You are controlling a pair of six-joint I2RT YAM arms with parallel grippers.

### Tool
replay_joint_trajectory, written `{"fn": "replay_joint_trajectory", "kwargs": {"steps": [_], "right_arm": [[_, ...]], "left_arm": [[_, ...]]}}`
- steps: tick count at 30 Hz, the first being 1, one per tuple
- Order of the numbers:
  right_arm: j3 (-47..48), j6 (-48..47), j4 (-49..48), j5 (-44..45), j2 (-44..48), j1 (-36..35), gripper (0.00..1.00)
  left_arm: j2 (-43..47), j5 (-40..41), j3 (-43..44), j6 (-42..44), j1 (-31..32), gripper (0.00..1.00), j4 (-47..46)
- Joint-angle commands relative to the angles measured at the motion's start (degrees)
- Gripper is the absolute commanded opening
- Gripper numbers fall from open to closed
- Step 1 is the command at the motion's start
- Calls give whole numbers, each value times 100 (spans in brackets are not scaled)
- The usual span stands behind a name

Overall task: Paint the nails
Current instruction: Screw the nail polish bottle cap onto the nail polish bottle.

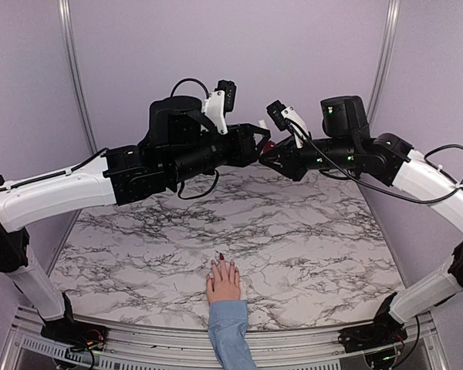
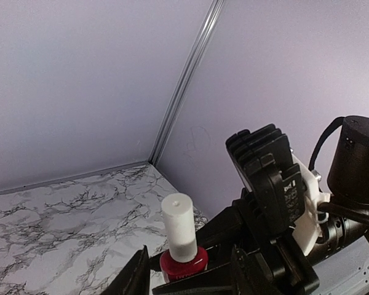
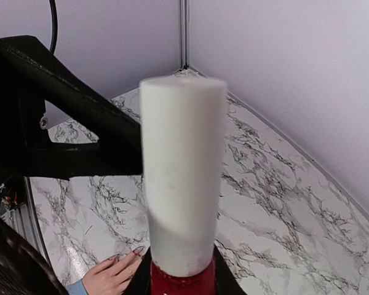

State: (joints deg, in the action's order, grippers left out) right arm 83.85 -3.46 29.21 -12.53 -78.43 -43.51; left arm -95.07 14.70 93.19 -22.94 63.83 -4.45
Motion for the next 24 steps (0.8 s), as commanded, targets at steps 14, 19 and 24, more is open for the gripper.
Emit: {"fn": "replay_joint_trajectory", "kwargs": {"steps": [14,19,24], "right_arm": [[232,-170,-49,-276,56,-57,0],[254,-198,-54,-299,65,-53,0],[267,-266,-64,-337,103,-55,0]], "left_arm": [[-442,55,803,-106,17,34,427],[-472,62,832,-196,-1,26,436],[-465,-17,805,-334,-33,11,602]]}}
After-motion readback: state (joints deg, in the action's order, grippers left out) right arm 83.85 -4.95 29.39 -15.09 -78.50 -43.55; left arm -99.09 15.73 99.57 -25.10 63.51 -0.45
